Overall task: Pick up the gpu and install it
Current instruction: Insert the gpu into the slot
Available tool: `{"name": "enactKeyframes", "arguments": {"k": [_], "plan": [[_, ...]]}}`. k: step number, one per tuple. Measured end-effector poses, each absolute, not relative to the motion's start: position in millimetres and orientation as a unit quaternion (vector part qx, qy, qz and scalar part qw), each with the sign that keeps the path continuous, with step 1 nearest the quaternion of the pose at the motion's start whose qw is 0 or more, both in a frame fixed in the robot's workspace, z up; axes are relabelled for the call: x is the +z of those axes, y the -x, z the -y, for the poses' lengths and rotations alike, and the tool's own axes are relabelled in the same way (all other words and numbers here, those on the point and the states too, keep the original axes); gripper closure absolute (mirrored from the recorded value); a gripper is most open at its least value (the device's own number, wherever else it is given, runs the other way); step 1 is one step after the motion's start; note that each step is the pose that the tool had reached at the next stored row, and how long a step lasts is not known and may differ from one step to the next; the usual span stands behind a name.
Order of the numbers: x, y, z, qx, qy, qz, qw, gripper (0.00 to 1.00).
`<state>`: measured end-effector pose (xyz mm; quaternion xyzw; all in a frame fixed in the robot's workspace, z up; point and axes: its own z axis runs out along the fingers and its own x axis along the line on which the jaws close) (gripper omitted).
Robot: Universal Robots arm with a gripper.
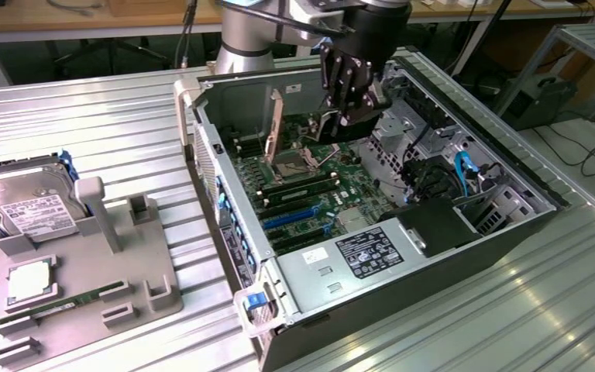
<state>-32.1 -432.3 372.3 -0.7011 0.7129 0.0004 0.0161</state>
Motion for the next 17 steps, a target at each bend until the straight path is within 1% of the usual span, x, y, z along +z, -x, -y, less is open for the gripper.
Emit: {"name": "enactKeyframes", "arguments": {"k": [9,17], "plan": [[359,46,435,0.001,0.702,-0.712,0.017,0.73],[352,51,436,-0.003,0.707,-0.707,0.021,0.73]]}}
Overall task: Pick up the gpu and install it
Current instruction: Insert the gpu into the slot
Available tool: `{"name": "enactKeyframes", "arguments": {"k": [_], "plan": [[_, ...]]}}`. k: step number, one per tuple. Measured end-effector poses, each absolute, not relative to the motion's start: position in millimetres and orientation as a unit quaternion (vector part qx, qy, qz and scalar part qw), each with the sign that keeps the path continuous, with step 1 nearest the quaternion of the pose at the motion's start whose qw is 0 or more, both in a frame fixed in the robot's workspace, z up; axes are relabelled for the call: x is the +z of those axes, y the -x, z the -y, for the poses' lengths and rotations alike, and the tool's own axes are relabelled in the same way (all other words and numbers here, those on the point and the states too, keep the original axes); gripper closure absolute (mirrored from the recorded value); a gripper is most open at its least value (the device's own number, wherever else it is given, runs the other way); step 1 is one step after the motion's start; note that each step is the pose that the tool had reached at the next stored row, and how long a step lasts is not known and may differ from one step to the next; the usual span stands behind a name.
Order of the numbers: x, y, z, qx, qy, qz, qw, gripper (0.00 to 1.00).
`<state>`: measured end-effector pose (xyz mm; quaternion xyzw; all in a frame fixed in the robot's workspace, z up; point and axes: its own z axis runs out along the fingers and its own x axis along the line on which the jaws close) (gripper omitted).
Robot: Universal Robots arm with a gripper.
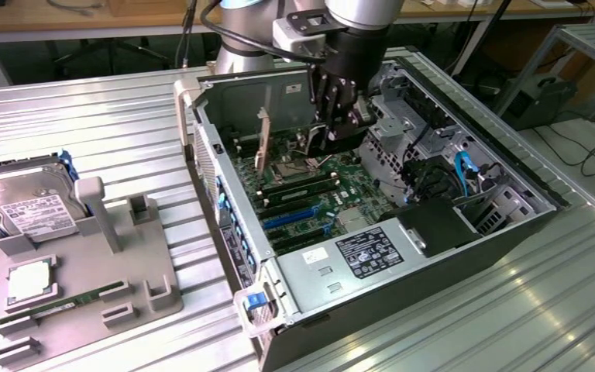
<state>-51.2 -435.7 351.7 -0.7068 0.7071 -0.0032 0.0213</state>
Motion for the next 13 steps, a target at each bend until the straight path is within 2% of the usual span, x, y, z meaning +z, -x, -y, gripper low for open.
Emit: {"name": "enactKeyframes", "arguments": {"k": [13], "plan": [[336,58,456,-0.003,0.707,-0.707,0.021,0.73]]}}
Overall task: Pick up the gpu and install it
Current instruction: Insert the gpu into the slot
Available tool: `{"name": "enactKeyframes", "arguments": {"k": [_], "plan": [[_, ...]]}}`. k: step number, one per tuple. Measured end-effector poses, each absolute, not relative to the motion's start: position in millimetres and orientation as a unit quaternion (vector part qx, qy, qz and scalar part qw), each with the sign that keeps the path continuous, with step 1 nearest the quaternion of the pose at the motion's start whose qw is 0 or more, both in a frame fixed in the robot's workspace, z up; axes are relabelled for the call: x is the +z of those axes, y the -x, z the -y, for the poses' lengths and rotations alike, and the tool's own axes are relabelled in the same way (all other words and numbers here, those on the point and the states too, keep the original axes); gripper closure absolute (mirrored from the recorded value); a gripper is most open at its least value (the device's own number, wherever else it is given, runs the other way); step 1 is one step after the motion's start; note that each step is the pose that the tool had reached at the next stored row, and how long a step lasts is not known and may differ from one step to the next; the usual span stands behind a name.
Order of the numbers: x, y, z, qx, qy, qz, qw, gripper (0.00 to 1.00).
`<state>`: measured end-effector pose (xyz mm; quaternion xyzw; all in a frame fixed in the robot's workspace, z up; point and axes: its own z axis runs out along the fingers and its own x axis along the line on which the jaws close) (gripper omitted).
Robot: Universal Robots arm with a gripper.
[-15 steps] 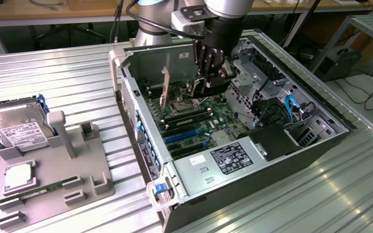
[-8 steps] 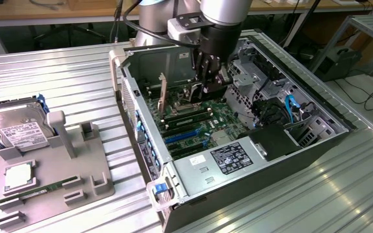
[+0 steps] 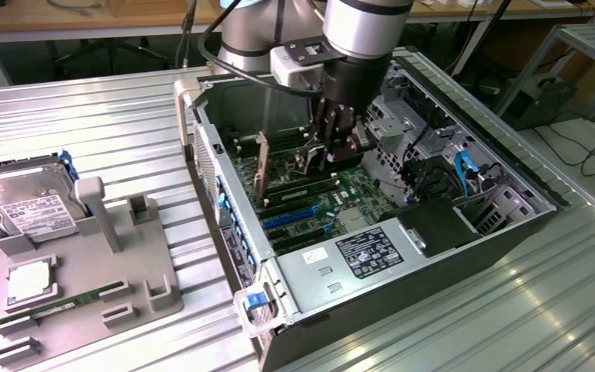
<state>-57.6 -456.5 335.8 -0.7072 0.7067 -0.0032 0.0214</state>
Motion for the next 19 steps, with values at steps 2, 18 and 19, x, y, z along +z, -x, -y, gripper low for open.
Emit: {"name": "enactKeyframes", "arguments": {"k": [2,18,19], "plan": [[332,59,457,-0.003,0.707,-0.707,0.021,0.73],[302,67,462,-0.003,0.707,-0.707,0.021,0.73],[300,67,462,-0.003,0.707,-0.707,0.021,0.73]]}}
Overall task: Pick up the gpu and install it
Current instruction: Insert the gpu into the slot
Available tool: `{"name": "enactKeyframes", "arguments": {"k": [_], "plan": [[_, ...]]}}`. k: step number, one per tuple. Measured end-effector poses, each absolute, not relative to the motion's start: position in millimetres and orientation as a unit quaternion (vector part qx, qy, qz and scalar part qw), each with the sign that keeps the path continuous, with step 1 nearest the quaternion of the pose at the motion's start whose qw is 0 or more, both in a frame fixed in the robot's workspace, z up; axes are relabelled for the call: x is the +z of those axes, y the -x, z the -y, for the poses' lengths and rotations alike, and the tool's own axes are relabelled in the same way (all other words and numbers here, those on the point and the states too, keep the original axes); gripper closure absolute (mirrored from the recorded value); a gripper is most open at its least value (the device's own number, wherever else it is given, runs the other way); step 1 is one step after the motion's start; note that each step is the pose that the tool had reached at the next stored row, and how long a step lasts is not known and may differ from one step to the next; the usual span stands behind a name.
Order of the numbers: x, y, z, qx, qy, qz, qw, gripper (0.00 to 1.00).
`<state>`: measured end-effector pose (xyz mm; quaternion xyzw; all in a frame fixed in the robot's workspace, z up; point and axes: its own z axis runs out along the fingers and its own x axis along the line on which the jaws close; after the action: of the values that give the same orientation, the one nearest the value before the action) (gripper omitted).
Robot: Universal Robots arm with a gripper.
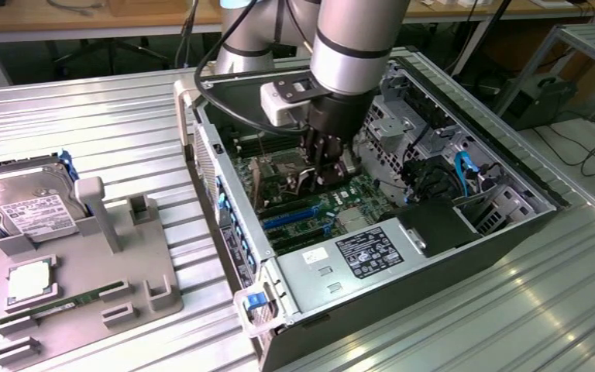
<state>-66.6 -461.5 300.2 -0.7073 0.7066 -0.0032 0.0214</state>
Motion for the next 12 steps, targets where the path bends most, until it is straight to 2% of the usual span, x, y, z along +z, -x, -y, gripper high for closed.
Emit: {"name": "enactKeyframes", "arguments": {"k": [12], "plan": [[291.6,71.4,462.4,-0.003,0.707,-0.707,0.021,0.73]]}}
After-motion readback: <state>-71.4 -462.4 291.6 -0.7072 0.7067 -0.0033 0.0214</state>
